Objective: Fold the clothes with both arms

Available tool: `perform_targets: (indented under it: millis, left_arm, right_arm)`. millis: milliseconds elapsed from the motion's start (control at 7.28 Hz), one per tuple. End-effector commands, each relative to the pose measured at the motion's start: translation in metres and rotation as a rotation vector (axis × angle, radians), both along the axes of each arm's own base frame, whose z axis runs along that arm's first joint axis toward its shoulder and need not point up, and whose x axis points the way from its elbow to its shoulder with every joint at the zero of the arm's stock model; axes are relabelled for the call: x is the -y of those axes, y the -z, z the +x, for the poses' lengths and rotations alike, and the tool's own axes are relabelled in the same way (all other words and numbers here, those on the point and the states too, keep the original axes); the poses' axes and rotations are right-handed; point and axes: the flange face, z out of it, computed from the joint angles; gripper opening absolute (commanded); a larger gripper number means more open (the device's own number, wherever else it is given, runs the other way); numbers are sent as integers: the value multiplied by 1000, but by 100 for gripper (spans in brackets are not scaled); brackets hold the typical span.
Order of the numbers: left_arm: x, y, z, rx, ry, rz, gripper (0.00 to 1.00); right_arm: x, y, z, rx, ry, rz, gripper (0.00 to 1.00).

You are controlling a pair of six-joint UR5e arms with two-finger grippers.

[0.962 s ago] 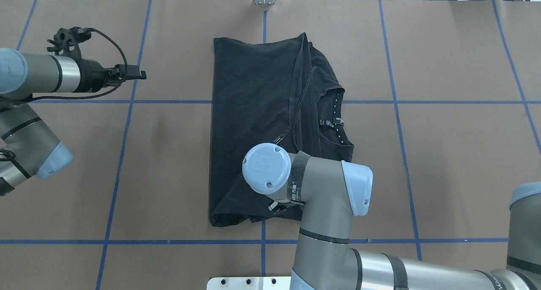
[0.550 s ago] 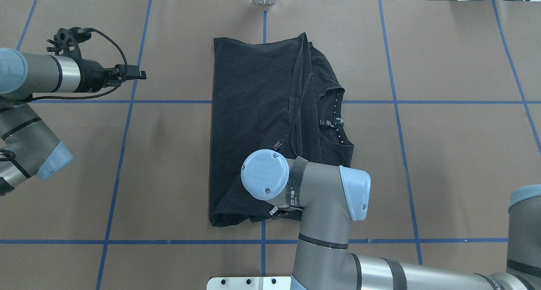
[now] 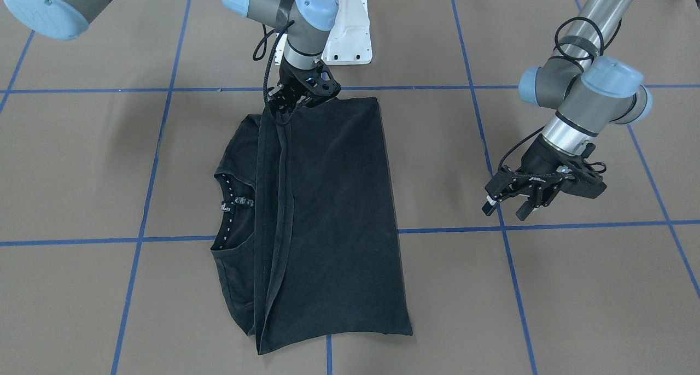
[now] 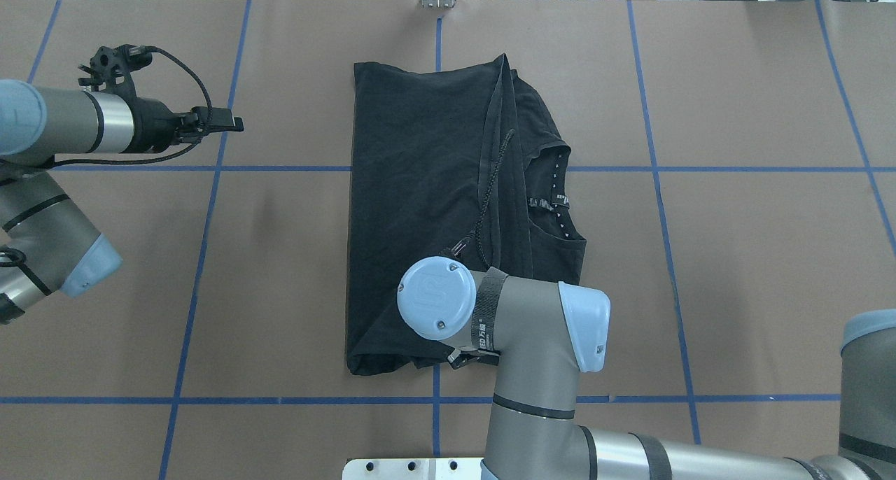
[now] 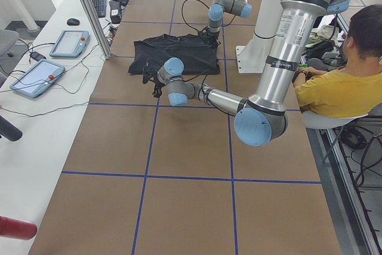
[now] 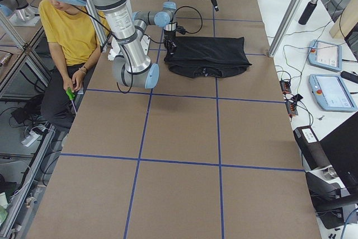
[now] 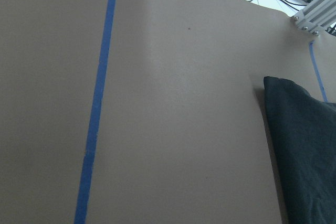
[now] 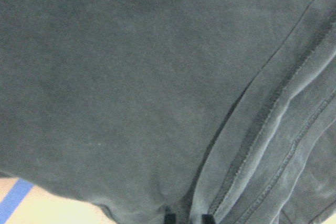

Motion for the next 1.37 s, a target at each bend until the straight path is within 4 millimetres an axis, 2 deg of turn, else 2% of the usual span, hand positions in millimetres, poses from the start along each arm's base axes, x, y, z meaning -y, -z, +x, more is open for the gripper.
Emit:
perform_targets:
  millis: [0, 275, 412, 550, 824, 1099, 1237]
  left_arm:
    - [0, 1, 1, -2, -1, 2, 100]
    - [0, 1, 1, -2, -1, 2, 100]
    - [0, 1, 1, -2, -1, 2, 100]
    - [0, 2, 1, -3, -1, 2, 100]
    - [1, 1, 0, -7, 7, -9, 100]
    - [0, 3, 1, -12, 9, -11, 100]
    - [0, 3, 1, -12, 9, -12, 100]
  right_arm:
    - [0, -1, 0, -2, 1, -1, 0]
    - [9, 0, 6, 3, -10, -5, 0]
    - [18, 8, 24, 10, -21, -20, 0]
    - [5, 9, 38, -48, -25, -41, 0]
    - [-49, -63, 61, -115, -167, -158, 0]
    - [-47, -56, 63, -70, -177, -169, 0]
    - [-38, -56, 67, -68, -195, -170, 45]
